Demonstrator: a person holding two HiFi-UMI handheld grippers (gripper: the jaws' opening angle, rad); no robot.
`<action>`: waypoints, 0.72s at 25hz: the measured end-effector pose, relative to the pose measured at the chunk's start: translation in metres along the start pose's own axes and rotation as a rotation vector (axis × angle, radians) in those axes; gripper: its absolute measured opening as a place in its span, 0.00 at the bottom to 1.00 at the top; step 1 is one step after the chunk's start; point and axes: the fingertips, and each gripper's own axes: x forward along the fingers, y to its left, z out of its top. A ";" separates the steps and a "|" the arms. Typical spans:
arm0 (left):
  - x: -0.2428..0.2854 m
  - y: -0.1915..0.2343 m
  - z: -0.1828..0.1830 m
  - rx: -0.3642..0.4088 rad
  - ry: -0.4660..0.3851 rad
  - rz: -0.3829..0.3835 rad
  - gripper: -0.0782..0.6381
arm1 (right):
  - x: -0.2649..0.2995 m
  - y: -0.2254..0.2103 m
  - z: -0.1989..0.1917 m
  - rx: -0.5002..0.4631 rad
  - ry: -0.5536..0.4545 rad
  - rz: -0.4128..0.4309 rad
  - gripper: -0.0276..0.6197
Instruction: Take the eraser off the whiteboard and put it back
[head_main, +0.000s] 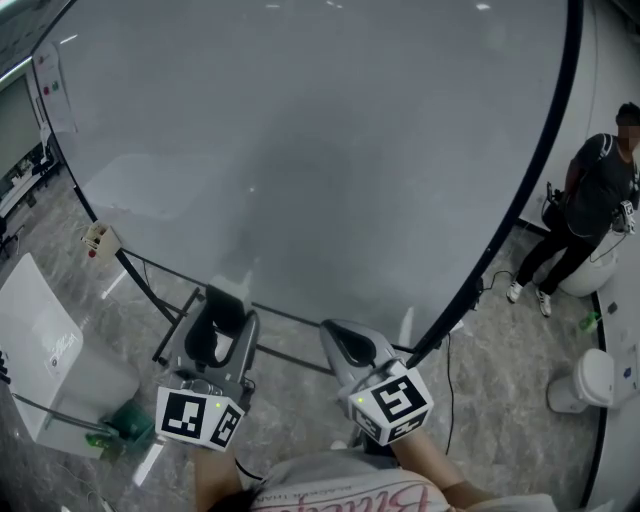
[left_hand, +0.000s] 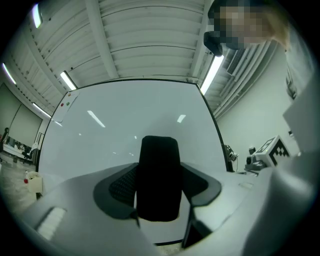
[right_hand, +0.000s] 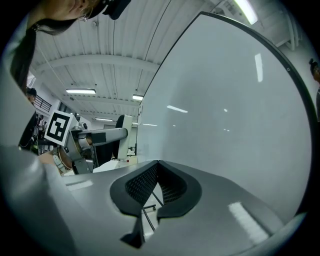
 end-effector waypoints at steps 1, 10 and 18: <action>0.000 0.000 -0.001 -0.004 0.003 -0.002 0.45 | 0.001 0.001 0.001 -0.002 0.001 0.001 0.04; 0.000 0.002 -0.004 -0.046 0.012 0.012 0.45 | 0.000 0.003 0.000 -0.008 0.001 0.008 0.04; 0.000 0.003 -0.002 -0.041 0.007 0.027 0.45 | -0.003 0.001 0.000 -0.009 -0.007 0.003 0.04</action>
